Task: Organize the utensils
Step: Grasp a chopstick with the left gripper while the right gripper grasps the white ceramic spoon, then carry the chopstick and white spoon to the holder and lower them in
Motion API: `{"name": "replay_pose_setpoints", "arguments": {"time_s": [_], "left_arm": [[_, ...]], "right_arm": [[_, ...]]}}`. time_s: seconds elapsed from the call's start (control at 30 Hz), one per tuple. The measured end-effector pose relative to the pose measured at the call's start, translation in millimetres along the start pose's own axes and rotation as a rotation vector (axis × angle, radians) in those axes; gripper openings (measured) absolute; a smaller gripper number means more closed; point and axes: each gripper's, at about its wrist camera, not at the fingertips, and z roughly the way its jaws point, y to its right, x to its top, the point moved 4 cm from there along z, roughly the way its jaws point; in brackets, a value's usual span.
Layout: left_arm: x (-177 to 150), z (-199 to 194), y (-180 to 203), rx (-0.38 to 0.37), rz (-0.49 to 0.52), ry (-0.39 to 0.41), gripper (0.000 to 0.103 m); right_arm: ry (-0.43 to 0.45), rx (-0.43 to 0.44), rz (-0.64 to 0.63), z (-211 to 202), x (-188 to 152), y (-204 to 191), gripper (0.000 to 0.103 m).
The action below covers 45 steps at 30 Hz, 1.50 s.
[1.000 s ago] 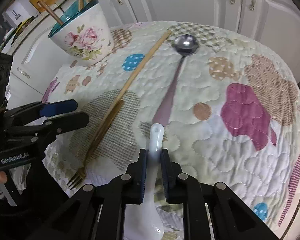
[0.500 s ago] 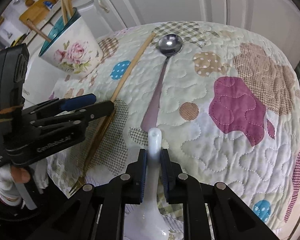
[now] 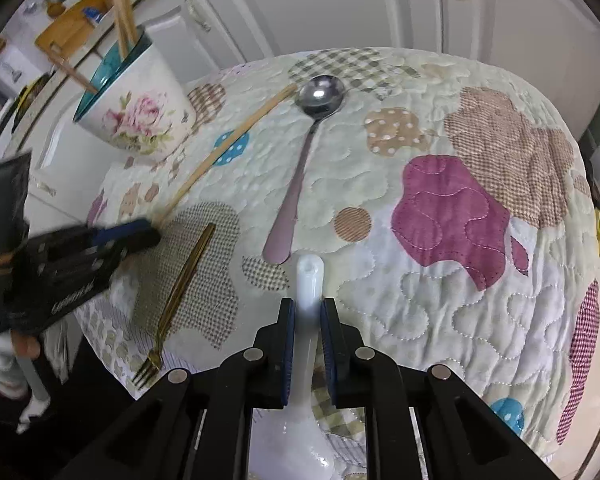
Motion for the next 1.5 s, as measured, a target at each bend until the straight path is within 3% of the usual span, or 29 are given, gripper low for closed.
{"name": "replay_pose_setpoints", "arguments": {"time_s": [0.23, 0.5, 0.6, 0.63, 0.73, 1.03, 1.5], "left_arm": [[8, -11, 32, -0.09, 0.036, 0.018, 0.016], [18, 26, 58, -0.013, 0.117, -0.07, 0.016], [21, 31, 64, 0.016, 0.155, -0.05, 0.015], [21, 29, 64, 0.003, 0.157, -0.043, 0.008], [21, 23, 56, -0.07, 0.118, -0.033, 0.005], [22, -52, 27, -0.188, 0.04, 0.113, 0.005], [19, -125, 2, -0.196, -0.006, 0.255, 0.004]], "right_arm": [[-0.007, 0.045, 0.057, 1, 3, 3, 0.019], [0.01, 0.011, 0.013, 11, 13, -4, 0.018], [0.019, -0.003, -0.014, 14, 17, -7, 0.012], [0.022, 0.01, -0.006, 13, 18, -6, 0.012], [0.051, 0.026, -0.009, 0, 22, -6, 0.012], [0.15, 0.066, -0.051, -47, 29, -22, 0.012], [0.245, 0.082, -0.154, -93, 33, -67, 0.012]]}}
